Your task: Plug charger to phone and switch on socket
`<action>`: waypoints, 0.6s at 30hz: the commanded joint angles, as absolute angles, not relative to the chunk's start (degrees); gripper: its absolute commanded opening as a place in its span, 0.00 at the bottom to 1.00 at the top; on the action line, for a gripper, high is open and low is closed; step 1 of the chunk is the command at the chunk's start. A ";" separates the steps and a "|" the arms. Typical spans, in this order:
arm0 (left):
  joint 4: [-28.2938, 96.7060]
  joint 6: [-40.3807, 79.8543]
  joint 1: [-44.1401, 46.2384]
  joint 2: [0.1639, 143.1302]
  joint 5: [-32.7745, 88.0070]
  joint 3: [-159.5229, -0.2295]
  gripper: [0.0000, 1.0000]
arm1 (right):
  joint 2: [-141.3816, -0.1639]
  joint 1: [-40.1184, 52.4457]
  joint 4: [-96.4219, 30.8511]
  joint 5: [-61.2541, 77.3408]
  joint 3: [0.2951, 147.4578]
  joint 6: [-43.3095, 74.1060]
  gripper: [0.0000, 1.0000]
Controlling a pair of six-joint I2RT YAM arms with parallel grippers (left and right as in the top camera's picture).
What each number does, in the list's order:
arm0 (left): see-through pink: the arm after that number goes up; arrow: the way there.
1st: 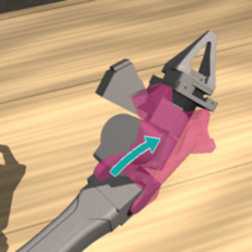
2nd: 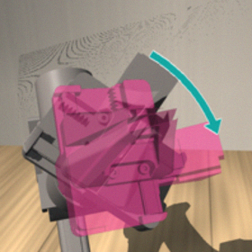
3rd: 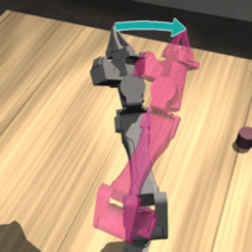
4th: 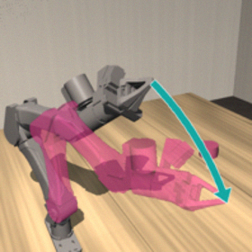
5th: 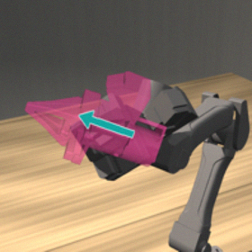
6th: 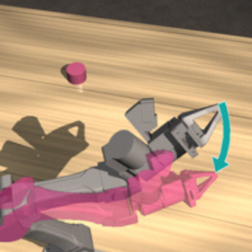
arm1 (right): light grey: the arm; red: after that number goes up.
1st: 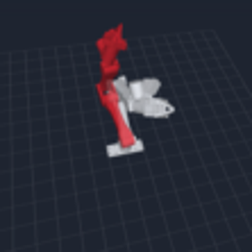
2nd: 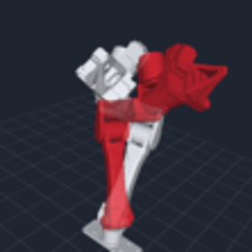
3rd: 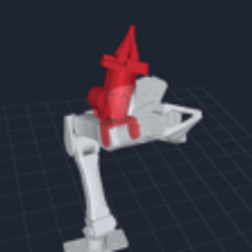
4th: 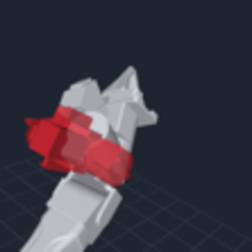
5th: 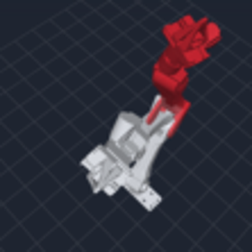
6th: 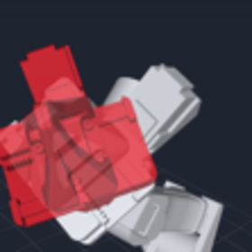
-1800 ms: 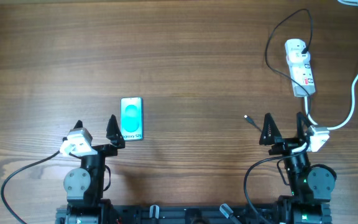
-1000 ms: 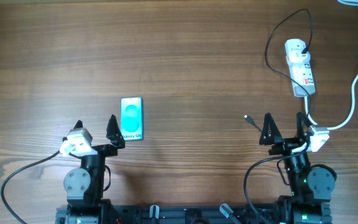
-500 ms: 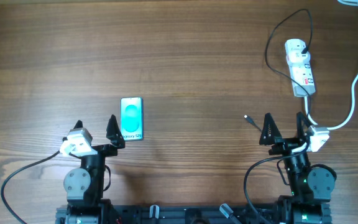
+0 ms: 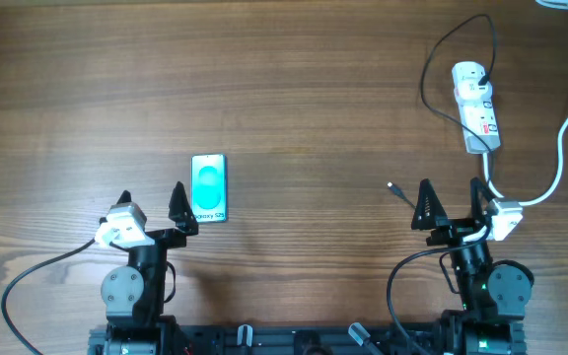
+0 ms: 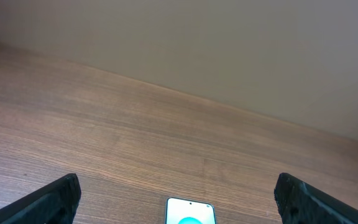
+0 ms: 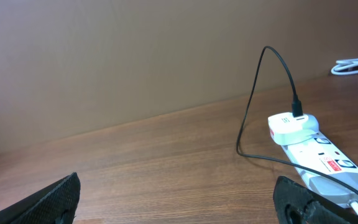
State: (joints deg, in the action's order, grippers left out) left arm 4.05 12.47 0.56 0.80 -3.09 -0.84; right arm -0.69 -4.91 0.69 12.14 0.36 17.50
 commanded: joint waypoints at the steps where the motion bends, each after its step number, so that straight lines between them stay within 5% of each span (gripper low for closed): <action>1: 3.88 11.29 0.10 0.38 -2.42 -0.34 1.00 | -0.64 -4.67 0.86 11.42 0.30 16.64 1.00; 9: 3.27 13.96 0.14 1.15 3.20 -5.34 1.00 | -0.64 -4.67 0.86 11.42 0.30 16.64 1.00; 18: 9.47 13.91 0.14 33.32 10.59 -34.72 1.00 | -0.64 -4.67 0.86 11.42 0.30 16.67 1.00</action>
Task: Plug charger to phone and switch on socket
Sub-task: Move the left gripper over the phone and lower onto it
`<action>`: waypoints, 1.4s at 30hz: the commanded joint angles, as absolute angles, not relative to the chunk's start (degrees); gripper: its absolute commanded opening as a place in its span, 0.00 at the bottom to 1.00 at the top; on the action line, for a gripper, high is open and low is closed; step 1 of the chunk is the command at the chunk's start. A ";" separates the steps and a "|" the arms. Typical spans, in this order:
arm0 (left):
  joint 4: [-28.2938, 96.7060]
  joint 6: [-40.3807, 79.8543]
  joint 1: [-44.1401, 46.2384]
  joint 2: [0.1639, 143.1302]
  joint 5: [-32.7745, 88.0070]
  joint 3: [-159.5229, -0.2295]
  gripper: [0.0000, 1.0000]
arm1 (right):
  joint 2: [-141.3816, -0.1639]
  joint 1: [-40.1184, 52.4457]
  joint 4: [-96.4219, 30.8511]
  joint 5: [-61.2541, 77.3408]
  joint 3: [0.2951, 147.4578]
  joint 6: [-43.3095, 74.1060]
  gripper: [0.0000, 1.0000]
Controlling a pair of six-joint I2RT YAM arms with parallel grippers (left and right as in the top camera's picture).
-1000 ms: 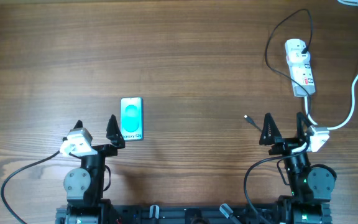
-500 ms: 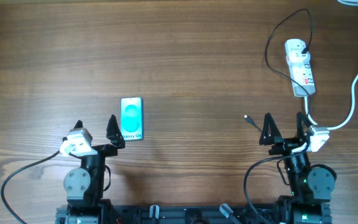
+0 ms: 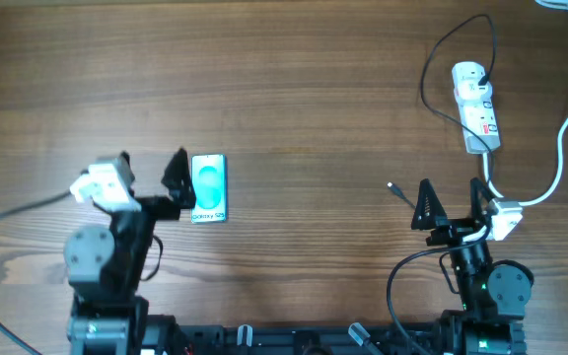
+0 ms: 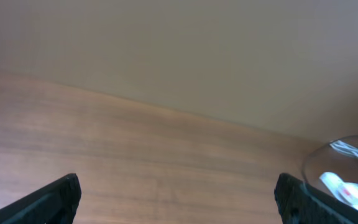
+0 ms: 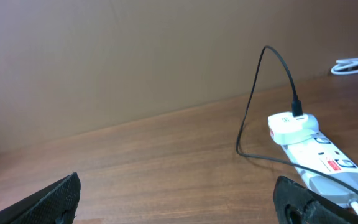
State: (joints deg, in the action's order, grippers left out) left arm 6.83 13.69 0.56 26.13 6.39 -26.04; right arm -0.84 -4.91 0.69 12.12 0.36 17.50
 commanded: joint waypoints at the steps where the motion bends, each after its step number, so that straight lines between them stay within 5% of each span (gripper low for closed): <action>1: 12.64 13.91 0.14 36.47 10.92 -38.85 1.00 | -0.64 -4.67 0.86 11.42 0.30 16.67 1.00; 8: 34.13 13.63 0.14 53.76 10.17 -63.70 1.00 | -0.64 -4.67 0.86 11.42 0.30 16.64 0.99; 15: 47.86 13.45 0.54 63.77 2.46 -69.65 1.00 | -0.64 -4.67 0.86 11.42 0.30 16.64 1.00; 29: 56.88 12.93 1.65 95.57 5.32 -69.34 1.00 | -0.64 -4.67 0.86 11.42 0.30 16.64 1.00; 42: 55.55 3.40 8.32 100.31 4.89 -63.70 1.00 | -0.64 -4.67 0.86 11.42 0.30 16.64 1.00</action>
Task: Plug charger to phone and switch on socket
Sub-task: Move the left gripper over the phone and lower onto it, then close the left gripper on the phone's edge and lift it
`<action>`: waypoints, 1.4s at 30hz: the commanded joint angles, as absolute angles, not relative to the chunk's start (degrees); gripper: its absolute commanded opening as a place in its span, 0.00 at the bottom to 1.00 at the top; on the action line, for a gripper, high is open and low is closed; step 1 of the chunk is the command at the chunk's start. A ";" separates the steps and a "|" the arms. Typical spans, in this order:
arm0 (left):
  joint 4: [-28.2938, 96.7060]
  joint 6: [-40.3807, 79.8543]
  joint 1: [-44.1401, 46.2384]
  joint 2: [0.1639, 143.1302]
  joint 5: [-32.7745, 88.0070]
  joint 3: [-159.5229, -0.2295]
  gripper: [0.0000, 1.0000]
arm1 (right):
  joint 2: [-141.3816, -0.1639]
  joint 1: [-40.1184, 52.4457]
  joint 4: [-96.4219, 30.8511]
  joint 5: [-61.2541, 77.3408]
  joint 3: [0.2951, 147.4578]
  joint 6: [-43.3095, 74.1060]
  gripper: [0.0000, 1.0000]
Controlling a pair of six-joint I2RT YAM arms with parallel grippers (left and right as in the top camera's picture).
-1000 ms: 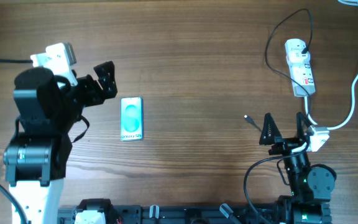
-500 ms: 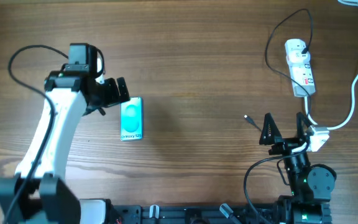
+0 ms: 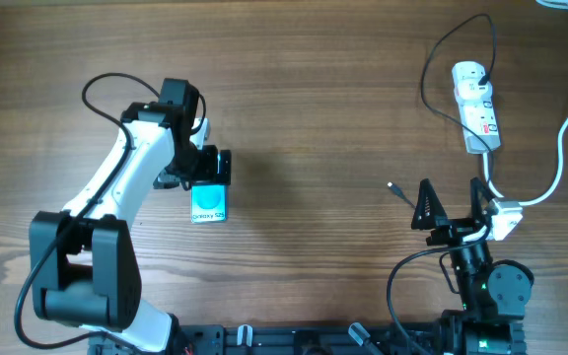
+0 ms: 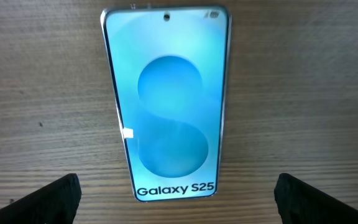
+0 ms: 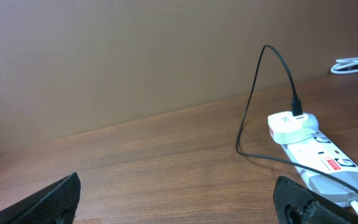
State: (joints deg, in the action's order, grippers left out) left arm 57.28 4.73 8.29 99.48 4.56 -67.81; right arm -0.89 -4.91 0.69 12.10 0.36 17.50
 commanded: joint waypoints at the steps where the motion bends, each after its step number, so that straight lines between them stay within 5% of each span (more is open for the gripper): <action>1: 54.00 3.40 8.32 100.31 4.89 -61.39 1.00 | -0.64 -4.67 0.86 11.42 0.30 16.67 1.00; 21: 35.27 6.90 8.38 100.31 4.86 -47.64 1.00 | -0.64 -4.67 0.86 11.42 0.30 16.64 1.00; 42: 37.50 17.19 11.16 100.31 -2.02 -47.09 1.00 | -0.64 -4.67 0.86 11.42 0.30 16.64 1.00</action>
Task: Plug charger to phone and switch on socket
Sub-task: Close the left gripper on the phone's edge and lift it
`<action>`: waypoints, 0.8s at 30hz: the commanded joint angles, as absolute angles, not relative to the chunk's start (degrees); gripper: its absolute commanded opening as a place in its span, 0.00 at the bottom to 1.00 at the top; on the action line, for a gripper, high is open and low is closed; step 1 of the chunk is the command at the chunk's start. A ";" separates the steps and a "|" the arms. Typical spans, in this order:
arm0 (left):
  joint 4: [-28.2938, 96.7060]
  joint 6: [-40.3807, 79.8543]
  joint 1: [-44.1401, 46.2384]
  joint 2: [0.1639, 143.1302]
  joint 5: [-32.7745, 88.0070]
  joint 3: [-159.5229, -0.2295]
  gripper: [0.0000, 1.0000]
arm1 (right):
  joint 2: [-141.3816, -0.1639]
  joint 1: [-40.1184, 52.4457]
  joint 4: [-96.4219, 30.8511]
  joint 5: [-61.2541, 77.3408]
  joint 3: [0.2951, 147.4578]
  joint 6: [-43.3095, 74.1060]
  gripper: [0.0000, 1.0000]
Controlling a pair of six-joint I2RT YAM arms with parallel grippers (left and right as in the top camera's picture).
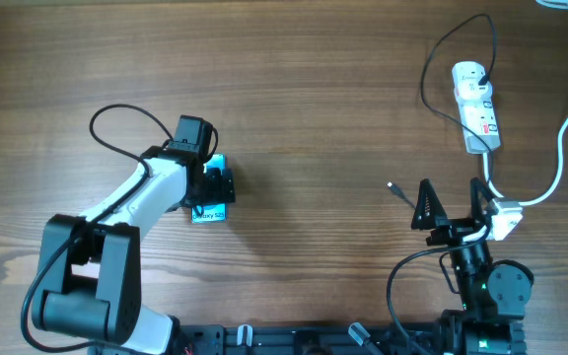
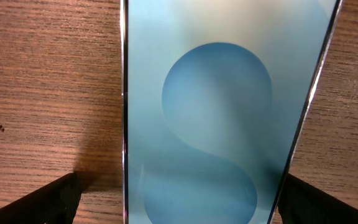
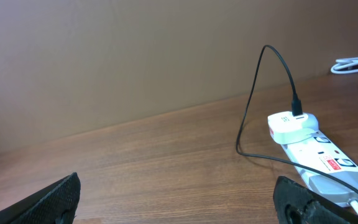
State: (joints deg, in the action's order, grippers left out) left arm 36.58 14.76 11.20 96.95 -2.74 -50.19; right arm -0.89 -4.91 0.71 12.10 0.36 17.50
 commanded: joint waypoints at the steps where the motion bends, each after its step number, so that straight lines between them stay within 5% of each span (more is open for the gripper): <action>1: 37.52 17.15 11.16 100.31 -2.04 -47.09 1.00 | -0.64 -4.67 0.86 11.42 0.30 16.64 1.00; 10: 37.21 16.78 11.14 100.31 0.58 -47.09 1.00 | -0.64 -4.67 0.86 11.42 0.30 16.64 1.00; 20: 33.61 16.91 11.14 100.31 0.58 -47.09 0.71 | -0.64 -4.67 0.86 11.42 0.30 16.67 1.00; 24: 32.91 17.21 11.14 100.31 0.58 -47.09 0.68 | -0.64 -4.67 0.86 11.42 0.30 16.64 1.00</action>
